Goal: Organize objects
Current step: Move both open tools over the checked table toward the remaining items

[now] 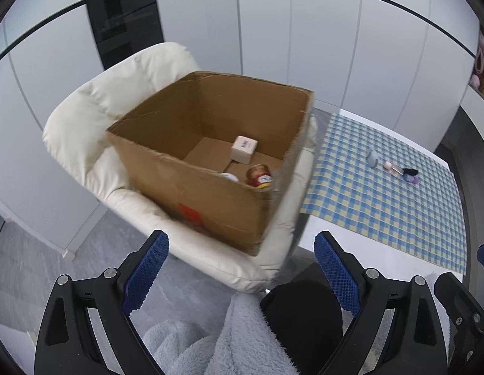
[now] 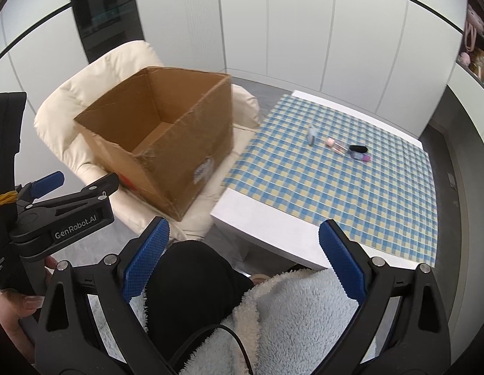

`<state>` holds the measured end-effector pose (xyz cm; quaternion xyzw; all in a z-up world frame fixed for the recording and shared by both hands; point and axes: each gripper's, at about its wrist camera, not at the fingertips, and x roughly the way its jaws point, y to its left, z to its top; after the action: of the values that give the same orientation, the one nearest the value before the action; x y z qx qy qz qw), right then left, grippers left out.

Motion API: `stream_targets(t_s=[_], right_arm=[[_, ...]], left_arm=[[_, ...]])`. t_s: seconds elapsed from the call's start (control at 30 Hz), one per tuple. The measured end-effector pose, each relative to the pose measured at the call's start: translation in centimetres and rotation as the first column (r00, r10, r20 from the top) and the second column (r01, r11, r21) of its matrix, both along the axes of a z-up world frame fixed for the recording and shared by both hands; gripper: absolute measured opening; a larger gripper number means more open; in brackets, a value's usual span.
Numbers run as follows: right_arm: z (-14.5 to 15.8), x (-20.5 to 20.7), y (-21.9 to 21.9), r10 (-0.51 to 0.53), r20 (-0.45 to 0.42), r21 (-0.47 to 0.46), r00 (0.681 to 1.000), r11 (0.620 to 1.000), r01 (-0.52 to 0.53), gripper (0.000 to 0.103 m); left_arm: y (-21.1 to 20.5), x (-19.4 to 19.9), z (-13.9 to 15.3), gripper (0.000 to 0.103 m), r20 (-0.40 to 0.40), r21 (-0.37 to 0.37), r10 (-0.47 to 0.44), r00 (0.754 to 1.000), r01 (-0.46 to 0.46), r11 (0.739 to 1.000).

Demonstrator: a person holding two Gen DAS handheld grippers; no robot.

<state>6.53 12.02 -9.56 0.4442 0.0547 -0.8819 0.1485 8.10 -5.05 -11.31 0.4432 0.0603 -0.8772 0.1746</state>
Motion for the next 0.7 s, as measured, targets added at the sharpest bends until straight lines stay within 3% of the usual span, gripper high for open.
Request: stream_targets(t_s=[0.43,0.7], right_arm=[[-0.5,0.0,6.4,-0.134,0.014,0.015,0.991,0.991,0.134,0.098],[-1.2,-0.9,11.2,-0.251,0.020,0.032,0.968,0.968,0.250,0.098]], left_arm=[[6.1,-2.8,-0.4,0.095,0.004,0.012,-0.136,0.991,0.136,0.991],[9.4,-4.8,-0.9,0.095,0.008,0.014,-0.217,0.976,0.217,0.976]])
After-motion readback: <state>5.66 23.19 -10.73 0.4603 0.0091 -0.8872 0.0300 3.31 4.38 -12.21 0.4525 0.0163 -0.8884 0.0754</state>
